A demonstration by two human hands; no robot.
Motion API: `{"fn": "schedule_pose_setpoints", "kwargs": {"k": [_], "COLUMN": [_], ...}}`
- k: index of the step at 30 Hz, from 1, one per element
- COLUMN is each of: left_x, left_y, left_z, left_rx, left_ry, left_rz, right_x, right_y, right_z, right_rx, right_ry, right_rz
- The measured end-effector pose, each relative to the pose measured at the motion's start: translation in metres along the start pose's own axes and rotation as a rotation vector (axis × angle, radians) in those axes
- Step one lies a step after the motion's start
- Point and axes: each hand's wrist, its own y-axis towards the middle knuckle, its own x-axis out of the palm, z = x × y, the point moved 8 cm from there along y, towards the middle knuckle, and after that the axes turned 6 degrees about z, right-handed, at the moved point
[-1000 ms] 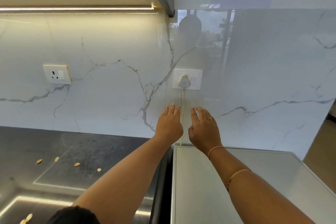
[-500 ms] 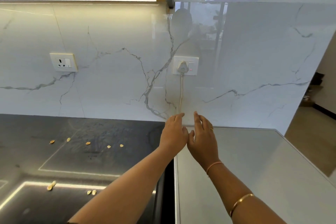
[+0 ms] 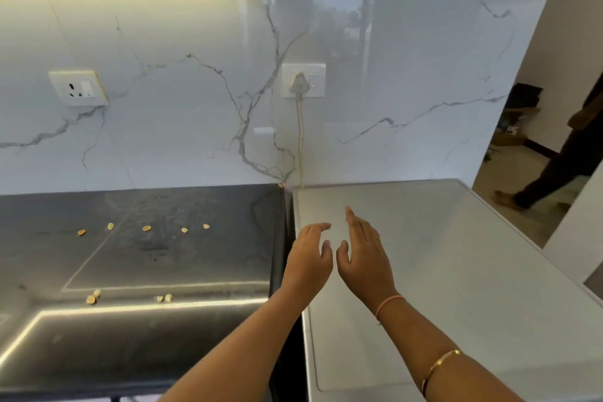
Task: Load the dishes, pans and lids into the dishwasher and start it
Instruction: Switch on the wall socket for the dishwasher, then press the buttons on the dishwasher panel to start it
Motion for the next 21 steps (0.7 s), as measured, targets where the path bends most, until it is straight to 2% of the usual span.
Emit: {"fn": "schedule_pose_setpoints", "kwargs": {"k": [7, 12, 16, 21], "left_x": [0.035, 0.067, 0.078, 0.073], "left_y": [-0.076, -0.148, -0.190, -0.184], "left_z": [-0.006, -0.024, -0.023, -0.027], "left_rx": [-0.144, -0.278, -0.202, -0.226], "left_ry": [0.019, 0.131, 0.170, 0.171], "left_rz": [-0.098, -0.232, -0.198, -0.297], "right_x": [-0.019, -0.026, -0.020, -0.009], "right_y": [-0.062, -0.127, -0.174, -0.195], "right_z": [0.019, 0.046, 0.063, 0.070], "right_rx": [-0.071, -0.028, -0.064, -0.090], "right_ry": [0.069, 0.166, 0.172, 0.125], "right_rz": [-0.178, -0.422, -0.617, -0.666]}}
